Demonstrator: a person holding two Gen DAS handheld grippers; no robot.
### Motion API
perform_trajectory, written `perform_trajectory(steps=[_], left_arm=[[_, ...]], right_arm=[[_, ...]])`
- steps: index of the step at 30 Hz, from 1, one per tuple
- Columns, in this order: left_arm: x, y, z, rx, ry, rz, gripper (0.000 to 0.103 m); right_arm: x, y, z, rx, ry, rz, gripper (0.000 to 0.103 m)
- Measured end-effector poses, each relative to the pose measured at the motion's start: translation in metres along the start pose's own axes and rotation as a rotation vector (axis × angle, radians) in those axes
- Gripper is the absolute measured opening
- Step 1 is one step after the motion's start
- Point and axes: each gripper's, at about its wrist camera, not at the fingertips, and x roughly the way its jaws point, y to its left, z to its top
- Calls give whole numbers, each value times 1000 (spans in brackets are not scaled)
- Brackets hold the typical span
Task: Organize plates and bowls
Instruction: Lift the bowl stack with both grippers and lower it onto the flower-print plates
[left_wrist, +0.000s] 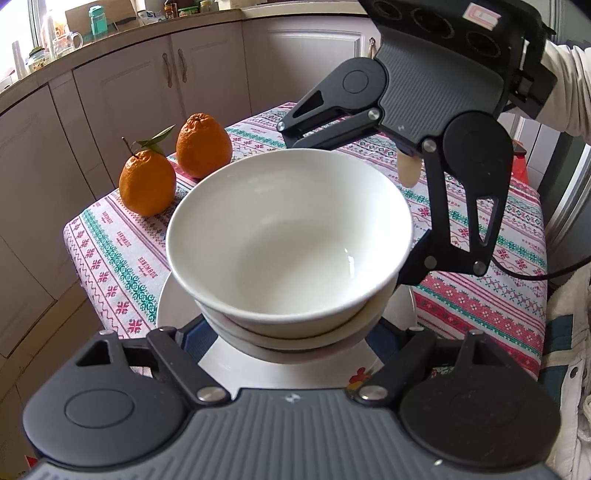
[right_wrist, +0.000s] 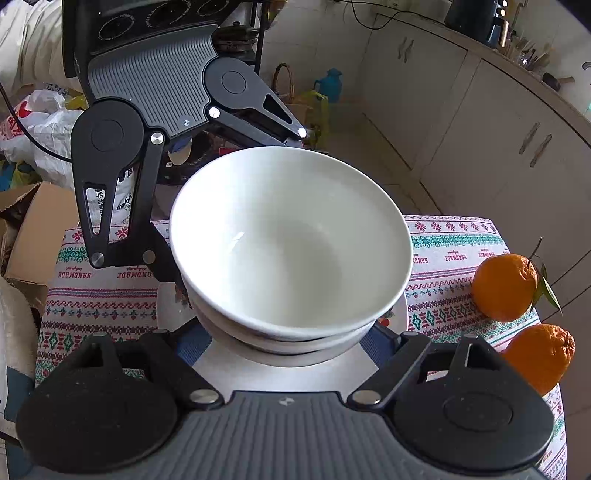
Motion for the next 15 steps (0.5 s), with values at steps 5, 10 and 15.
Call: perform_trajectory(steps=[5, 10, 15], left_arm=[[2, 3, 0, 0, 7, 1, 85], [5, 4, 0, -4, 12, 0, 85], [6, 6, 0, -11, 12, -5, 85]], right_arm=[[7, -6, 0, 10, 4, 3, 89], [9, -7, 0, 21, 5, 9, 89], [11, -11, -1, 33, 2, 19, 89]])
